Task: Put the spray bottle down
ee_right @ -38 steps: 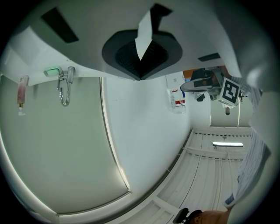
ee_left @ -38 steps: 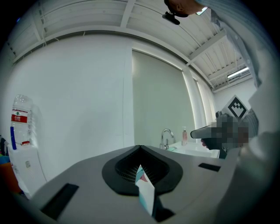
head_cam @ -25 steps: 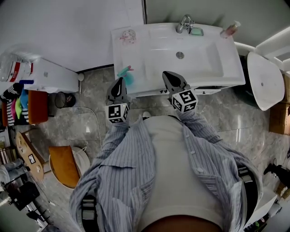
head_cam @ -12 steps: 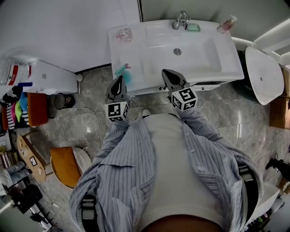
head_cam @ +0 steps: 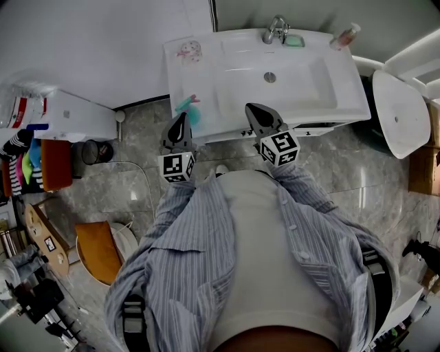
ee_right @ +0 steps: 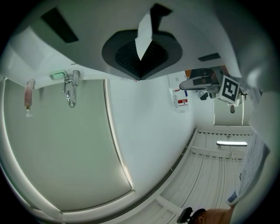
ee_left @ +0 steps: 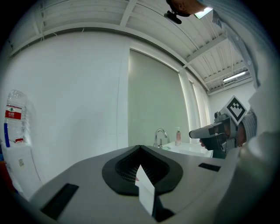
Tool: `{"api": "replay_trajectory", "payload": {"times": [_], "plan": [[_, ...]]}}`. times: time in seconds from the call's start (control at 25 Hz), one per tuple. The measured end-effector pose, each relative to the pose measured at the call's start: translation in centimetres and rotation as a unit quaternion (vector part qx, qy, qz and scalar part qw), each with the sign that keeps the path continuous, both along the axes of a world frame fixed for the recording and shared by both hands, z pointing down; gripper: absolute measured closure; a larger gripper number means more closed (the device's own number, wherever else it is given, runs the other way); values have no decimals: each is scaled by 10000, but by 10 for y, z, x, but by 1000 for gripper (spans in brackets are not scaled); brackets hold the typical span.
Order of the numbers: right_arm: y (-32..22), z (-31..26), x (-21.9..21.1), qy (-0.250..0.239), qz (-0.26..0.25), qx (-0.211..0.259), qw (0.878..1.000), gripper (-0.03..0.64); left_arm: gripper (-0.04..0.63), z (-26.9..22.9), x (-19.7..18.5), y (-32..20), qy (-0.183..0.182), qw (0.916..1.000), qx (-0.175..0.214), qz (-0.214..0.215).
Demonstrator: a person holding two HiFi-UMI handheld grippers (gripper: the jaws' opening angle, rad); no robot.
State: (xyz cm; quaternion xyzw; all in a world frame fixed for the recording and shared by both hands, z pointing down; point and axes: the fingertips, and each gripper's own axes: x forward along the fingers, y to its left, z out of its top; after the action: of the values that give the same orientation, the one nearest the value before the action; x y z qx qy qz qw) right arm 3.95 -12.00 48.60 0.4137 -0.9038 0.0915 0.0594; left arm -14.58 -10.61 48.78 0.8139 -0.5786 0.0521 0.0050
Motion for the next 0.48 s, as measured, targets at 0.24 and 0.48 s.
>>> {"api": "replay_trajectory", "payload": {"times": [0.24, 0.48], "plan": [[-1, 0, -3, 8, -5, 0, 10000, 601, 594, 0, -3, -1, 3, 10000, 4, 3], [-2, 0, -6, 46, -16, 17, 10000, 601, 594, 0, -4, -3, 2, 10000, 12, 25]]}}
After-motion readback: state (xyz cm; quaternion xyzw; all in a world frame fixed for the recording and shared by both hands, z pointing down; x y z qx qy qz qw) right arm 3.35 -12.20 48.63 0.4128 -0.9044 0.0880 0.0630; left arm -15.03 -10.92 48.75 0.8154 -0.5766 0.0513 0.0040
